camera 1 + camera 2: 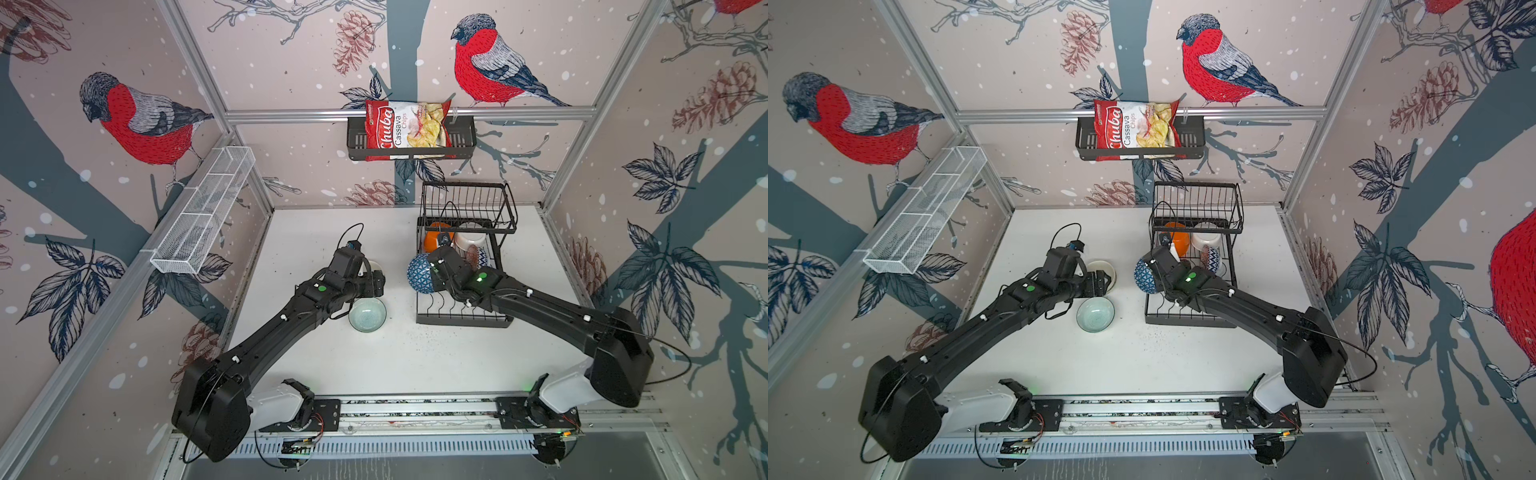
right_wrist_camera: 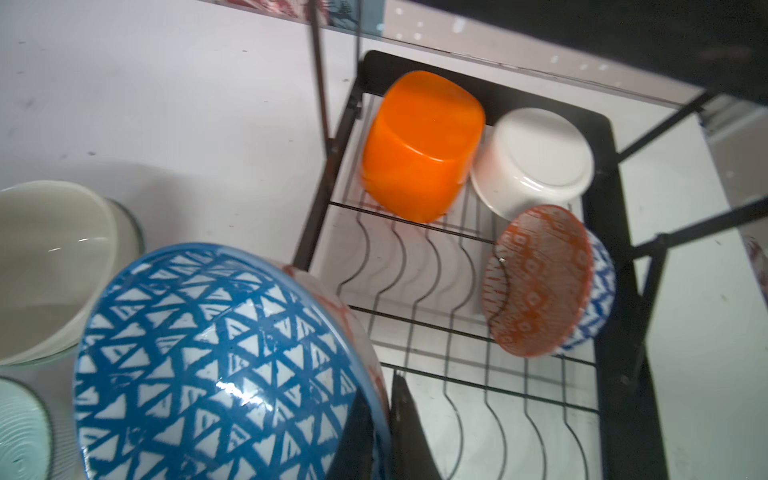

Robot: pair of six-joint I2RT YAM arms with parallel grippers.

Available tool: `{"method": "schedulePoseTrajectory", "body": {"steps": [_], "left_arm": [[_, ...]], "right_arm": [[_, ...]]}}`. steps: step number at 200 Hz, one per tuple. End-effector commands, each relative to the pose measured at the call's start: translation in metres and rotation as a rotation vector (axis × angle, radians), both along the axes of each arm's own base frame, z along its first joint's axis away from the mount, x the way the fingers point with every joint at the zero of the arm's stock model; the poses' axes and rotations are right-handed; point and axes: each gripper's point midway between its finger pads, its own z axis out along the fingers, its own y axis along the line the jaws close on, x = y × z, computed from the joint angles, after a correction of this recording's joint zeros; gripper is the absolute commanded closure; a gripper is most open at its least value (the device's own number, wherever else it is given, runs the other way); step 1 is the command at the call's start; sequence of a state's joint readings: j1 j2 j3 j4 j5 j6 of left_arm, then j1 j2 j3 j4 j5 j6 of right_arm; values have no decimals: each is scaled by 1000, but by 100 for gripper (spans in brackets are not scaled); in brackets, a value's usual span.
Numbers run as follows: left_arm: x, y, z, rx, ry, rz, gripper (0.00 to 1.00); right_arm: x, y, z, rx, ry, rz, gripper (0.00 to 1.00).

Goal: Load the bowls into the dish rack
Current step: 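Open the left gripper and withdraw it while right gripper carries the bowl to the rack, then lower the blue bowl on edge into the rack beside the patterned bowl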

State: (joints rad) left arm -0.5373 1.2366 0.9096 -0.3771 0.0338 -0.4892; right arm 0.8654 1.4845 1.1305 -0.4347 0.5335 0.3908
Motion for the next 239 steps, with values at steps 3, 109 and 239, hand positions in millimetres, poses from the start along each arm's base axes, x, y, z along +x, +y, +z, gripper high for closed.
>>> {"method": "schedulePoseTrajectory", "body": {"steps": [3,109,239], "left_arm": [[8,-20,14,-35,-62,-57,14],[23,-64,0,-62,-48,-127,14],[27,-59,-5,-24,-63,-122,14]], "right_arm": [[6,-25,5,-18,-37,-89,100],[18,-78,-13,-206,-99,-310,100],[43,-89,-16,-329,-206,-394,100]]}}
